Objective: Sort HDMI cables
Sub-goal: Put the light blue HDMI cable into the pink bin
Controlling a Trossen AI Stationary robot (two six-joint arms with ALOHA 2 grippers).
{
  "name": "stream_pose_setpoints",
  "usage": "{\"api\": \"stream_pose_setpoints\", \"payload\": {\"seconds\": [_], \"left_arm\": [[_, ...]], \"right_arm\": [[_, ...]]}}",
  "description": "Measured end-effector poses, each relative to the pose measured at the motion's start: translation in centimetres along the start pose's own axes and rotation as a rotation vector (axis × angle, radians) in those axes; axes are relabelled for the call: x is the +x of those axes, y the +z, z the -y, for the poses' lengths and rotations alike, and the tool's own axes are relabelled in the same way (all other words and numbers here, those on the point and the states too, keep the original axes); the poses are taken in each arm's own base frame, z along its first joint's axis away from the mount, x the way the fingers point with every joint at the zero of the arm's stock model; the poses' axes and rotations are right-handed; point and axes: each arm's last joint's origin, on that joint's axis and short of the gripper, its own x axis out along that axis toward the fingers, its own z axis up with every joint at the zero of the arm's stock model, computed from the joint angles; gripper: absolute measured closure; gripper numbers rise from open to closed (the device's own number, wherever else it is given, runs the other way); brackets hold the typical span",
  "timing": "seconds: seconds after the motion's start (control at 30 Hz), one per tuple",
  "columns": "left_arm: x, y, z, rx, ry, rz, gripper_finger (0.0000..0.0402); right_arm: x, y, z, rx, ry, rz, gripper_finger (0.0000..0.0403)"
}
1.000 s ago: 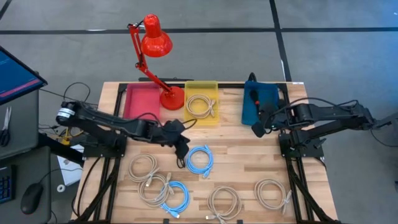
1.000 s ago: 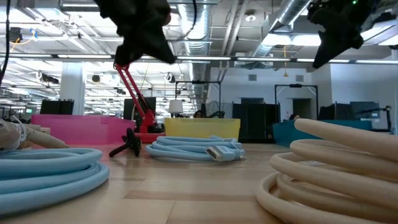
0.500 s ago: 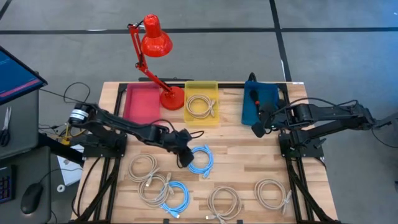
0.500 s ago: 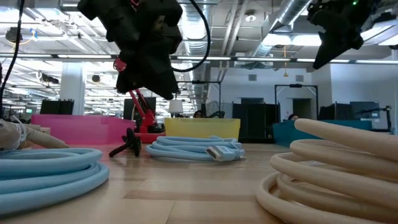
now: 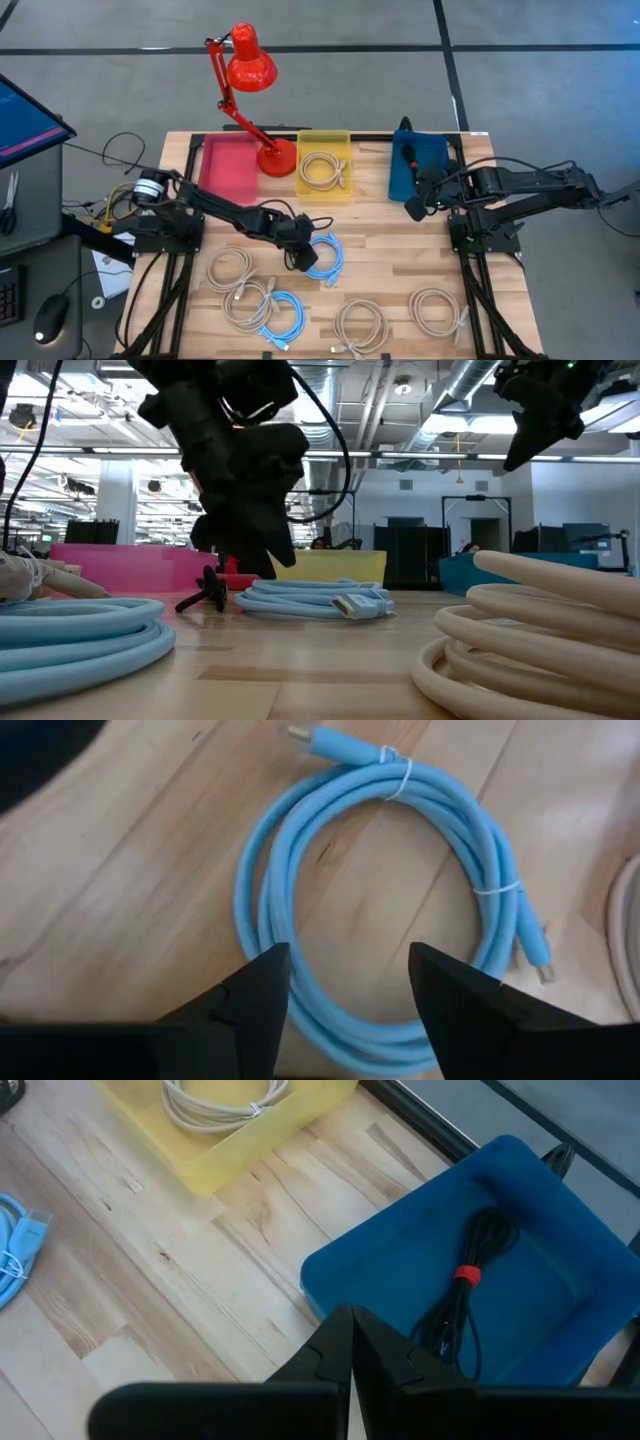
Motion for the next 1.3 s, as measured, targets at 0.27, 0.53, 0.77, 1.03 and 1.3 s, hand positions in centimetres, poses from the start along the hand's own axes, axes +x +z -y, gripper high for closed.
{"api": "stream_pose_setpoints", "payload": {"seconds": [0.27,0.53,0.77,1.03,1.3], "left_arm": [[1.9,-0.1,-0.9,-0.043,0.036,-0.021,0.0206],[2.6,0.1,-0.8,-0.050,0.028,0.014,0.0240],[2.7,0.2,-0.8,-0.052,0.029,0.033,0.0371],[0.0,1.4,-0.1,-0.041,-0.041,0.111,0.0388],[-8.3,3.9,0.8,0.004,-0.093,0.401,0.0388]], "right_arm": [[0.0,0.0,0.0,0.002,0.002,0.002,0.0403],[0.0,0.0,0.0,0.002,0.007,-0.001,0.0403],[0.0,0.0,0.0,0.002,0.007,-0.001,0.0403],[0.0,0.0,0.0,-0.010,0.003,-0.002,0.0403],[0.0,0.1,0.1,-0.024,-0.018,0.011,0.0403]]}}
